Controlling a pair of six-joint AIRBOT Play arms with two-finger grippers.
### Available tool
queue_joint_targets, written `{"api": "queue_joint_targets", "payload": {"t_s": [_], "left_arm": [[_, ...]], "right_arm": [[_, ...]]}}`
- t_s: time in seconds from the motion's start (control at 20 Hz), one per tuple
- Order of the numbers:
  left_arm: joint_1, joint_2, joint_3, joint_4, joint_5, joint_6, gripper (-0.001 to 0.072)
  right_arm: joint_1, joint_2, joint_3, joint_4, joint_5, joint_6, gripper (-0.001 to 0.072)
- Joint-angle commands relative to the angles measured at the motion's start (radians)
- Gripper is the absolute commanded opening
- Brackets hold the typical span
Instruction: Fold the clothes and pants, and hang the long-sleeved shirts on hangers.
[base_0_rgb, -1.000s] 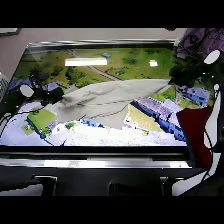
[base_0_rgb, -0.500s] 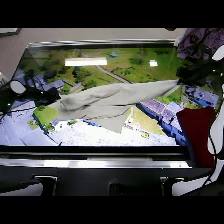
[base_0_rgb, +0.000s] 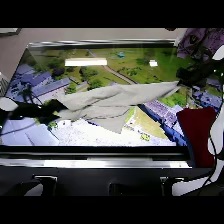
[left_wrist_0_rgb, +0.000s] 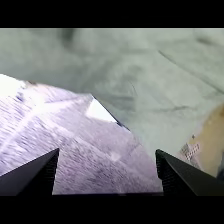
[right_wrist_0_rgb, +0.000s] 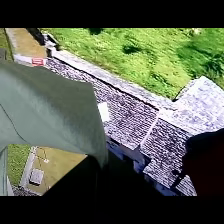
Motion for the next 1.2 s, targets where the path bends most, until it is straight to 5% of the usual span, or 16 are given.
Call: {"api": "queue_joint_targets", "payload": {"t_s": [0.0,0.15,0.4,1.05,1.1,1.15], "left_arm": [[-0.242,0.019,-0.205,-0.177,0.240,-0.089,0.0720],[-0.446,-0.053,-0.232,-0.271,0.441,-0.129,0.0720],[-0.596,-0.212,-0.220,-0.427,0.576,-0.128,0.0720],[-0.661,-0.483,0.055,-0.435,0.517,-0.095,0.0720],[-0.666,-0.488,0.063,-0.435,0.515,-0.094,0.0624],[-0.670,-0.488,0.066,-0.434,0.505,-0.092,0.0371]], "right_arm": [[0.000,0.000,0.001,0.008,0.015,0.000,0.0036],[0.000,0.000,0.001,0.008,0.044,-0.001,0.0036],[0.000,0.000,0.001,0.008,0.069,0.000,0.0036],[0.000,0.002,0.000,0.008,0.084,0.000,0.0036],[0.000,0.004,0.001,0.008,0.087,0.000,0.0036],[0.000,0.007,0.001,0.008,0.087,0.001,0.0036]]}}
